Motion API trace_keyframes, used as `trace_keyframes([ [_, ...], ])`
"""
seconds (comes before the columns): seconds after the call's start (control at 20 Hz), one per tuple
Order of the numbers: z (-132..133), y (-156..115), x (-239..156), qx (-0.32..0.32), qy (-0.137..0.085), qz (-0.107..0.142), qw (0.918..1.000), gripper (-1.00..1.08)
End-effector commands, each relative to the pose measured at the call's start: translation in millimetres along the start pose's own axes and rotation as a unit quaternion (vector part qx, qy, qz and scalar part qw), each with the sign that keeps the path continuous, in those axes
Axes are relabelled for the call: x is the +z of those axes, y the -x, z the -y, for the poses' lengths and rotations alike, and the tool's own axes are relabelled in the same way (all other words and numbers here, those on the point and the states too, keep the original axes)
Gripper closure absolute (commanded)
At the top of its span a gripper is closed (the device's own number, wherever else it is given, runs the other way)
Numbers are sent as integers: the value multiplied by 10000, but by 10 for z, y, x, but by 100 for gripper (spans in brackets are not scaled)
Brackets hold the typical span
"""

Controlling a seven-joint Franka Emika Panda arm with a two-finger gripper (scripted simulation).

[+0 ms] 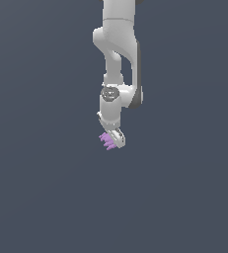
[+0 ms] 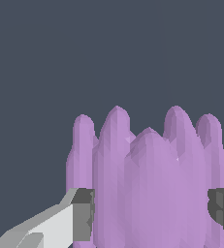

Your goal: Pick up the object and move it to a goal position.

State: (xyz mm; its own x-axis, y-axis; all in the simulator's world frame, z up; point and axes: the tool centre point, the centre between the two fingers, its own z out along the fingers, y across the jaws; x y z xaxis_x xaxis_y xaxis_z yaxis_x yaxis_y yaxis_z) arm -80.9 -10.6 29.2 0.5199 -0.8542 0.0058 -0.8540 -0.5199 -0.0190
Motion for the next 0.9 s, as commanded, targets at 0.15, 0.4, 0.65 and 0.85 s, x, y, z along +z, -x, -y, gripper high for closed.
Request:
trace_keyframes([
  [0.15, 89, 46, -64, -14, 4, -1, 10000, 108],
  [0.4, 274, 137, -246, -12, 19, 0, 10000, 108],
  [0.65, 563, 274, -525, -9, 43, 1, 10000, 108],
  [0.85, 842, 401, -788, -7, 63, 5, 10000, 108],
])
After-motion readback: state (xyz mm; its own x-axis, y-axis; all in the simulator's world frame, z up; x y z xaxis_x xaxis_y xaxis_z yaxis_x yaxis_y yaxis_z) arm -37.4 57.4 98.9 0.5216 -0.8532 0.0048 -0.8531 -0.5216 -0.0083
